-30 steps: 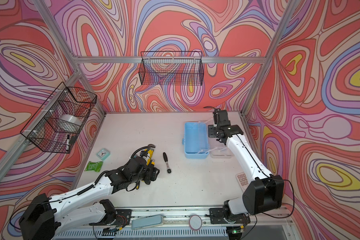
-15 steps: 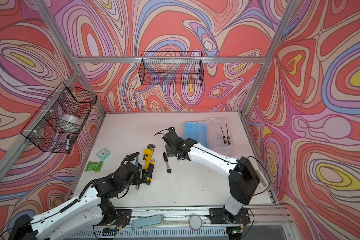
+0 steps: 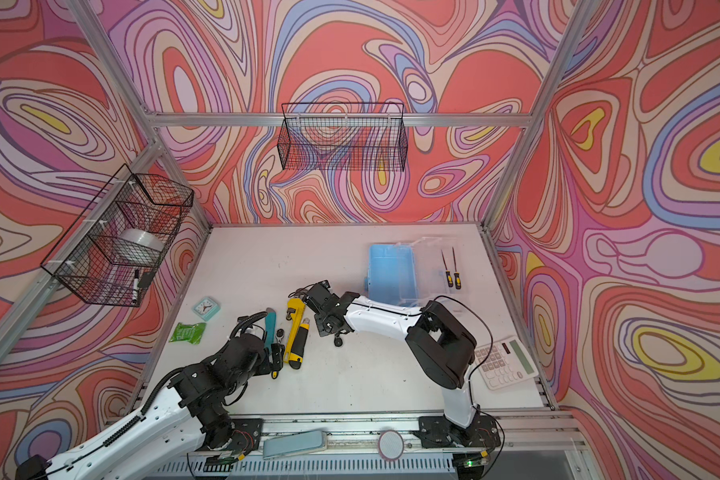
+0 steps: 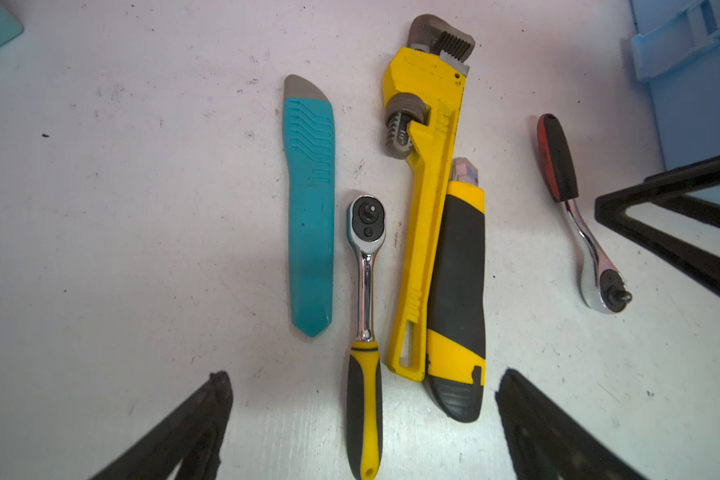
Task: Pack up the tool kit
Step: 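Move the right gripper to the red-black ratchet on the table, then grasp the red-black ratchet handle with the right gripper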
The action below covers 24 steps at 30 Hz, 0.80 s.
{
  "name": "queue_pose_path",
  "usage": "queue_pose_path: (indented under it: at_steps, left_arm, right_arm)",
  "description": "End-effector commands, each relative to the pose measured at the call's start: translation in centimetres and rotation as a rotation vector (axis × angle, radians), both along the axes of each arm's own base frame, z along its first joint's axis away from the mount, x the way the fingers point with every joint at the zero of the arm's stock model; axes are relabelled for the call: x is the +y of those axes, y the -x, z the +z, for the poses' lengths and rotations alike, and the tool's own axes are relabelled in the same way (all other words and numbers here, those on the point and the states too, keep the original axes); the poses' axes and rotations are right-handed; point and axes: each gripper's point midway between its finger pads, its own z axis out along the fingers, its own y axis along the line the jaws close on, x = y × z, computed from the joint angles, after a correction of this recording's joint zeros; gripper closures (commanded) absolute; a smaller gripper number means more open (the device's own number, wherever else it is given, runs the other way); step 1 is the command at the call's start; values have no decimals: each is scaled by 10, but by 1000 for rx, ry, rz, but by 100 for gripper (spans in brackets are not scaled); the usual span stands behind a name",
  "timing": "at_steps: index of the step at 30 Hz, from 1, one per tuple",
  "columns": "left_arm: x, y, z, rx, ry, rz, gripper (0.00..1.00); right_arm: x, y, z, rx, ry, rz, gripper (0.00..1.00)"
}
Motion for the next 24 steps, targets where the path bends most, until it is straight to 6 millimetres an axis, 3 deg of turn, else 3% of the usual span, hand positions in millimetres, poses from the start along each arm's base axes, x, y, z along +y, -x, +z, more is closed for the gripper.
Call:
queue_pose_path:
  at_steps: [1, 7, 16, 24]
  left_arm:
    - [10, 7, -8, 32, -27, 30, 0]
    - [11, 8, -9, 31, -22, 24, 0]
    - [12, 10, -9, 25, -14, 24, 0]
    - [14, 11, -7, 22, -18, 28, 0]
  right_arm:
    - [3, 4, -19, 39, 15, 7, 51]
    - [-2, 8, -38, 73, 55, 18, 56]
    - [-15, 17, -62, 115, 126, 39, 82]
    - [-13, 17, -64, 119, 112, 40, 98]
